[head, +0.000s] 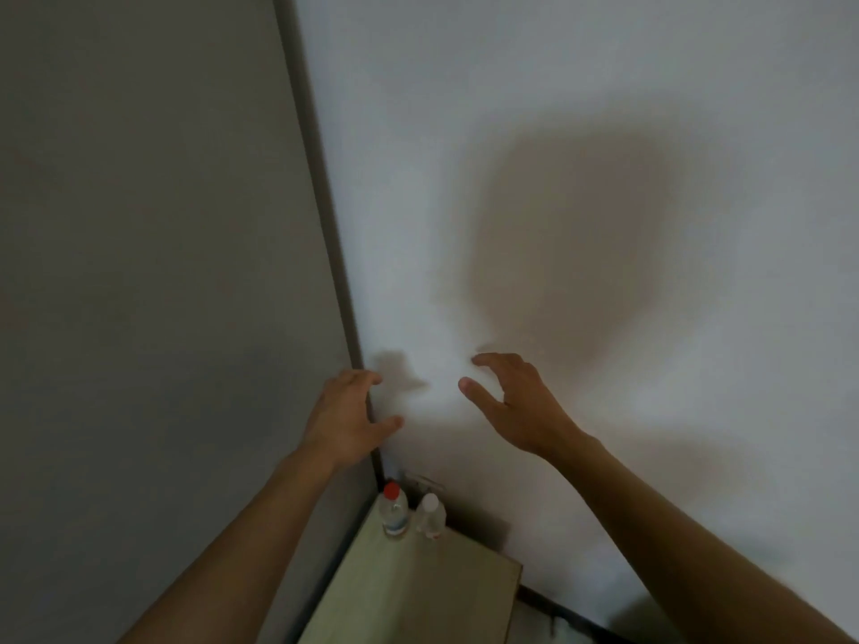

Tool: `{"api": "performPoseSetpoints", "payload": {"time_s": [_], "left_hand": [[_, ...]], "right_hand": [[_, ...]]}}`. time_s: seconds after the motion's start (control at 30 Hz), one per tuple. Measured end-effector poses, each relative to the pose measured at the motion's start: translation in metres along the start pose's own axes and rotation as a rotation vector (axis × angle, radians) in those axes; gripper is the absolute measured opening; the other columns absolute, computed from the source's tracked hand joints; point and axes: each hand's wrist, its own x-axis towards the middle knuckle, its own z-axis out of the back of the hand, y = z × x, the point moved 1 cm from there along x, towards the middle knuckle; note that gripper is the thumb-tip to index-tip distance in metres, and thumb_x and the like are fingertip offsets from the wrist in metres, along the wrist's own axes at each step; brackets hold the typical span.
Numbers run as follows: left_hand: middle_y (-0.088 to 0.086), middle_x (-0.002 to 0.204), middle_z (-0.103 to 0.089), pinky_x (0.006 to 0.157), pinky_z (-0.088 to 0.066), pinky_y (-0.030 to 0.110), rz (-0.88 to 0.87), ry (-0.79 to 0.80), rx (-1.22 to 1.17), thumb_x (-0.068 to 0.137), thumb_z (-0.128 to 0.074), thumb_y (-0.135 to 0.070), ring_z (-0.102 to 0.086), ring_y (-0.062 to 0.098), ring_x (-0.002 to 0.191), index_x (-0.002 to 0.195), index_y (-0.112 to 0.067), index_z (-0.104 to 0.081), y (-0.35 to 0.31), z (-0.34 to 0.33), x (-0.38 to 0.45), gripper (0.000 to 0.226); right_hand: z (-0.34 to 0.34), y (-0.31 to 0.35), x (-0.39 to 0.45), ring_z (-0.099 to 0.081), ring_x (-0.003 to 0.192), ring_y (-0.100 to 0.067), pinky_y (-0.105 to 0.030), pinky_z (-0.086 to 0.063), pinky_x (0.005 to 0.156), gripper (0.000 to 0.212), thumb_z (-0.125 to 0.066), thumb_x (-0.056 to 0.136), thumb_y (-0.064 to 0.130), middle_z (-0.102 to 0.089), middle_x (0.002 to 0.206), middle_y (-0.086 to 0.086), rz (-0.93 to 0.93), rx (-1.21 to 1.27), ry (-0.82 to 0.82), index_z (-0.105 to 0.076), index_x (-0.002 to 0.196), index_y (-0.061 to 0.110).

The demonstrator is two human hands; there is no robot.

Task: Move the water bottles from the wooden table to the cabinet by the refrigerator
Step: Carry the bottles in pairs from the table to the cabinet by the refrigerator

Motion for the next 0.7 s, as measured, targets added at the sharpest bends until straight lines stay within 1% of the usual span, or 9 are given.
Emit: {"api": "performPoseSetpoints", "payload": {"time_s": [0.13, 0.27, 0.37, 0.43, 0.5, 0.6, 0.63, 0.7], "left_hand": [[0.003, 0.144, -0.045, 0.105, -0.036, 0.031, 0.001, 0.011, 0.032, 0.076, -0.076, -0.052, -0.040, 0.021, 0.131, 0.136, -0.022, -0.049, -0.013, 0.005, 0.002, 0.073], [0.002, 0.141, -0.048, 0.107, -0.039, 0.033, -0.029, 0.012, -0.007, 0.078, -0.074, -0.054, -0.042, 0.021, 0.130, 0.135, -0.021, -0.051, -0.027, 0.003, 0.003, 0.070], [0.002, 0.138, -0.050, 0.103, -0.043, 0.035, -0.063, 0.035, -0.041, 0.086, -0.060, -0.060, -0.048, 0.020, 0.123, 0.135, -0.020, -0.051, -0.043, -0.001, 0.003, 0.064], [0.003, 0.138, -0.051, 0.103, -0.044, 0.037, -0.108, 0.068, -0.051, 0.090, -0.050, -0.062, -0.048, 0.019, 0.123, 0.136, -0.019, -0.050, -0.055, -0.005, 0.003, 0.063], [0.003, 0.140, -0.050, 0.104, -0.043, 0.038, -0.159, 0.104, -0.042, 0.092, -0.045, -0.063, -0.047, 0.019, 0.124, 0.137, -0.020, -0.049, -0.071, -0.009, 0.005, 0.063], [0.001, 0.141, -0.049, 0.104, -0.043, 0.037, -0.242, 0.154, -0.042, 0.093, -0.042, -0.065, -0.047, 0.019, 0.125, 0.137, -0.021, -0.049, -0.096, -0.016, 0.012, 0.062], [0.002, 0.141, -0.049, 0.105, -0.042, 0.037, -0.279, 0.178, -0.049, 0.093, -0.041, -0.065, -0.047, 0.019, 0.126, 0.137, -0.021, -0.049, -0.103, -0.019, 0.013, 0.062], [0.003, 0.140, -0.049, 0.106, -0.041, 0.037, -0.361, 0.229, -0.058, 0.094, -0.043, -0.063, -0.046, 0.020, 0.127, 0.137, -0.020, -0.049, -0.115, -0.029, 0.013, 0.061]], "right_hand": [[0.014, -0.011, -0.006, -0.037, 0.136, -0.018, -0.043, -0.033, 0.113, 0.057, -0.039, 0.093, 0.062, -0.042, 0.149, 0.003, 0.024, 0.025, -0.025, -0.044, 0.139, 0.028], [0.026, -0.025, -0.011, -0.038, 0.135, -0.017, -0.041, -0.034, 0.112, 0.058, -0.038, 0.093, 0.062, -0.043, 0.148, 0.002, 0.013, 0.029, -0.042, -0.045, 0.139, 0.028], [0.035, -0.034, -0.019, -0.039, 0.135, -0.018, -0.041, -0.034, 0.112, 0.065, -0.034, 0.090, 0.067, -0.044, 0.147, 0.002, -0.019, 0.025, -0.056, -0.045, 0.140, 0.027], [0.042, -0.037, -0.030, -0.040, 0.134, -0.018, -0.043, -0.036, 0.111, 0.071, -0.030, 0.086, 0.072, -0.044, 0.146, 0.000, -0.047, 0.009, -0.071, -0.044, 0.140, 0.027], [0.050, -0.040, -0.043, -0.042, 0.132, -0.019, -0.043, -0.038, 0.109, 0.074, -0.029, 0.084, 0.074, -0.045, 0.146, 0.000, -0.086, -0.003, -0.105, -0.044, 0.139, 0.028], [0.065, -0.044, -0.071, -0.045, 0.129, -0.017, -0.032, -0.040, 0.104, 0.066, -0.036, 0.087, 0.070, -0.047, 0.144, 0.002, -0.150, -0.016, -0.194, -0.046, 0.138, 0.028], [0.070, -0.044, -0.082, -0.045, 0.130, -0.016, -0.028, -0.039, 0.102, 0.063, -0.038, 0.088, 0.067, -0.048, 0.143, 0.003, -0.173, -0.017, -0.216, -0.046, 0.138, 0.029], [0.076, -0.041, -0.108, -0.043, 0.131, -0.014, -0.025, -0.035, 0.102, 0.060, -0.040, 0.089, 0.065, -0.047, 0.144, 0.005, -0.235, -0.028, -0.254, -0.045, 0.138, 0.030]]}}
